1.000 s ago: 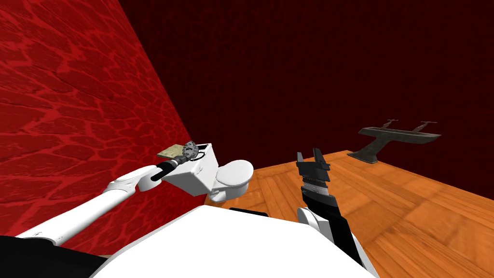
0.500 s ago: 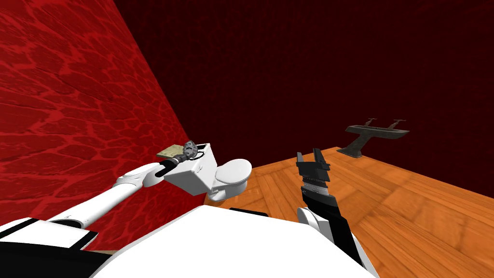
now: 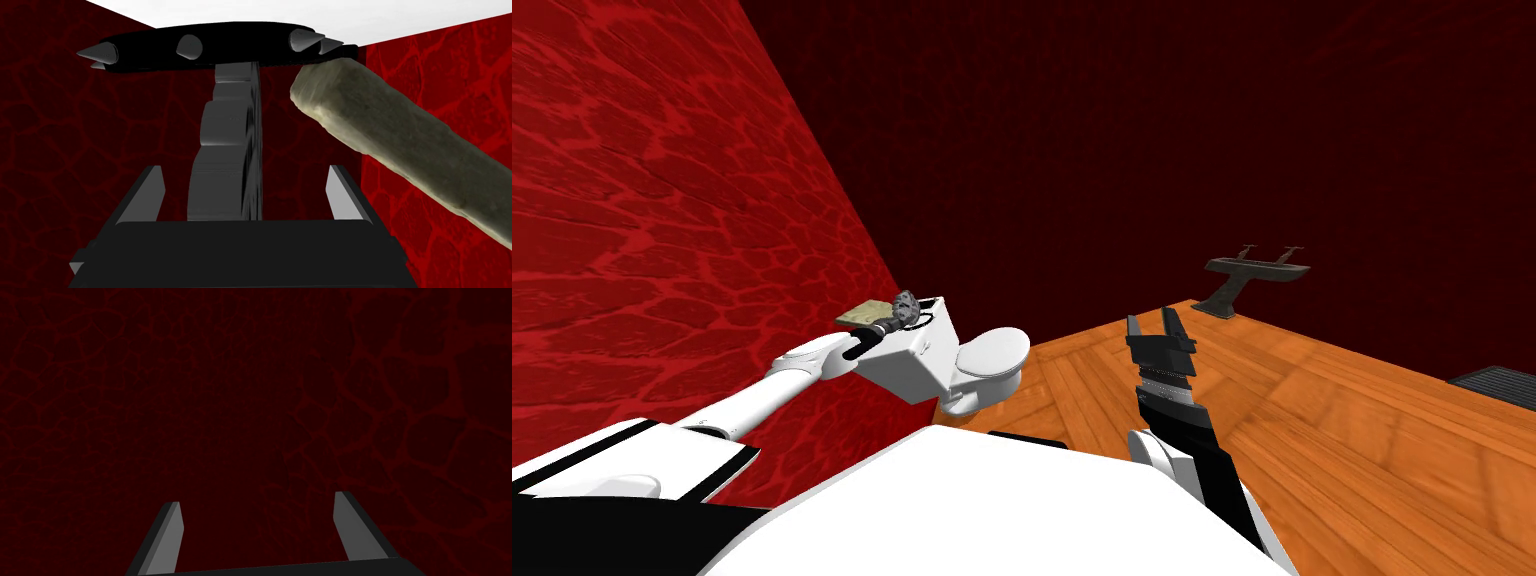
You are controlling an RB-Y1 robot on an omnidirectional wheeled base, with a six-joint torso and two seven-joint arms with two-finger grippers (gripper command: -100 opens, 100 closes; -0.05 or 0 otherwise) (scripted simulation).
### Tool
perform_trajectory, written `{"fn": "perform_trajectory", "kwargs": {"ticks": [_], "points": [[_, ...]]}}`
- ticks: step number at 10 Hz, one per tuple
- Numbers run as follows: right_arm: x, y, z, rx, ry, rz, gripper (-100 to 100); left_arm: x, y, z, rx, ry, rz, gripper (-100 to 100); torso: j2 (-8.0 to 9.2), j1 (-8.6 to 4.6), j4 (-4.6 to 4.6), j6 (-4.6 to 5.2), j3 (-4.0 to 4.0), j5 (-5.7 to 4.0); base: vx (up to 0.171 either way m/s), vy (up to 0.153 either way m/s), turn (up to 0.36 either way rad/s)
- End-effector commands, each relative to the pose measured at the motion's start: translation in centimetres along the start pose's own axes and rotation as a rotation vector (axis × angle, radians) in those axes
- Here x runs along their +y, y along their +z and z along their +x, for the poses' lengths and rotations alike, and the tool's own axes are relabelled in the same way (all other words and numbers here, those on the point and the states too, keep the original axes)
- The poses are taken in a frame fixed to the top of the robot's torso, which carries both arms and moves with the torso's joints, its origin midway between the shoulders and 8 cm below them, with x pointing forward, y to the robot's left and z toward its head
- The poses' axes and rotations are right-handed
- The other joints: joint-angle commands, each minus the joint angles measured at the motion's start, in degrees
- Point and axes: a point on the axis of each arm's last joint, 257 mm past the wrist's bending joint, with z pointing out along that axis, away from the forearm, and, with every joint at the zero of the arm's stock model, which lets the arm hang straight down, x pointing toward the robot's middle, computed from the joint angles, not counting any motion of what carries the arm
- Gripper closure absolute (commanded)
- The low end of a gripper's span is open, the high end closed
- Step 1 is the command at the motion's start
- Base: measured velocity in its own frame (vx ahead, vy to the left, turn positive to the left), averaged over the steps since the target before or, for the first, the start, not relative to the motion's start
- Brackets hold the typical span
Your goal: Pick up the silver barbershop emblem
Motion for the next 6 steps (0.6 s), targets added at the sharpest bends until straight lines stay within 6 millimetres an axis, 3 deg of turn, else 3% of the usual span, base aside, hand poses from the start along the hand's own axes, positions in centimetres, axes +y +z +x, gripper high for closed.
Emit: {"fn": "perform_trajectory", "kwargs": {"ticks": [1, 3, 4, 5, 6], "points": [[0.0, 0.0, 0.0, 0.0, 0.0, 0.0, 0, 0.0, 0.7, -0.5, -0.002, -0.004, -0.003, -100, 0.0, 0.0, 0.0, 0.0, 0.0, 0.0, -0.178, 0.002, -0.235], [0.0, 0.0, 0.0, 0.0, 0.0, 0.0, 0, 0.6, 1.4, -2.1, -0.023, -0.02, -0.024, -100, 0.05, 0.03, 0.05, -0.16, 0.07, -0.02, -0.056, -0.003, 0.025], [0.0, 0.0, 0.0, 0.0, 0.0, 0.0, 0, 2.3, 1.0, -1.1, -0.004, -0.023, -0.058, -100, -0.18, 0.02, 0.0, -0.15, -0.06, -0.02, 0.009, -0.001, 0.004], [0.0, 0.0, 0.0, 0.0, 0.0, 0.0, 0, 0.8, 2.0, -0.7, 0.013, -0.008, -0.036, -100, -0.32, 0.04, -0.04, -0.15, -0.15, -0.01, -0.125, 0.002, -0.304], [0.0, 0.0, 0.0, 0.0, 0.0, 0.0, 0, 1.6, 2.3, -1.5, 0.003, -0.02, -0.058, -100, -0.01, 0.04, 0.01, -0.02, 0.0, 0.0, -0.19, -0.006, -0.264]]}}
